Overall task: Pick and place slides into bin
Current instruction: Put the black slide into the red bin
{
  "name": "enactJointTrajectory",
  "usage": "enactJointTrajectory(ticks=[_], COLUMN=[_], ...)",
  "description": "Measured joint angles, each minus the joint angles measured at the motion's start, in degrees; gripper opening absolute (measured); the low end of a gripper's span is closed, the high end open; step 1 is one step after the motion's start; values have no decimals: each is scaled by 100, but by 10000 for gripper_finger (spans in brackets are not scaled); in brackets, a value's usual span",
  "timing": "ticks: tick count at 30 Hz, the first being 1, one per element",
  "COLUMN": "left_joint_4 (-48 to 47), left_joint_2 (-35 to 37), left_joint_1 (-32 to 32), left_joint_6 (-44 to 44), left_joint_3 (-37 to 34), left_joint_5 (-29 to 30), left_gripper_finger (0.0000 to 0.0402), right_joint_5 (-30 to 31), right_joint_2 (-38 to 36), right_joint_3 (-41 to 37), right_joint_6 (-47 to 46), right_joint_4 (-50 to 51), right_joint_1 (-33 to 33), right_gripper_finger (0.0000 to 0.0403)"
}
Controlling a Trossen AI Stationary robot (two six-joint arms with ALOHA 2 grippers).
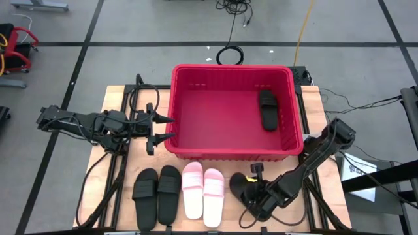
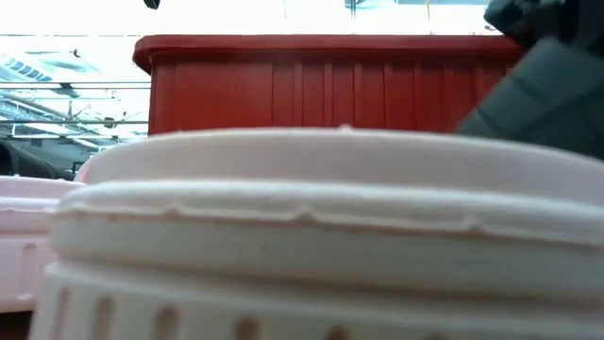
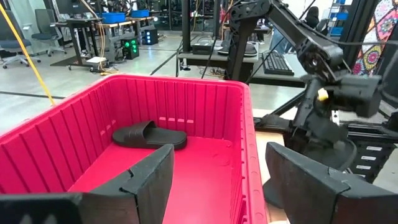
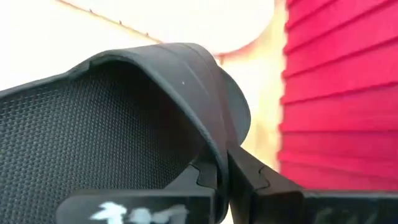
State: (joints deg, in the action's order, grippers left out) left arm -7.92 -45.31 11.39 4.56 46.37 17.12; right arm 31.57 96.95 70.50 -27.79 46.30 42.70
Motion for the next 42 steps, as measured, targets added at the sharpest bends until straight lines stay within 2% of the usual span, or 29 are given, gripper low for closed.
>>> enactJointTrajectory(ticks=[12, 26, 29, 36, 42], left_joint_4=[0, 0, 0, -2, 2], left_joint_2=[-1, -1, -1, -1, -1], left_joint_1=[-1, 1, -1, 1, 0], left_joint_6=[0, -4, -4, -7, -35], left_joint_3=[0, 0, 0, 0, 0], left_joint_5=[0, -2, -1, -2, -1], left_gripper_finger=[255, 255, 255, 255, 255], right_joint_5=[274, 525, 777, 1780, 2269], right_joint_2=[-1208, -2110, -2268, -2539, -2640], right_joint_3=[4, 7, 7, 11, 13], right_joint_6=[1208, 2899, 3334, 4399, 4920], right_joint_4=[-670, -1394, -1659, -2120, -2334], right_joint_1=[-58, -408, -484, -762, -1320], right_gripper_finger=[4, 4, 4, 4, 4])
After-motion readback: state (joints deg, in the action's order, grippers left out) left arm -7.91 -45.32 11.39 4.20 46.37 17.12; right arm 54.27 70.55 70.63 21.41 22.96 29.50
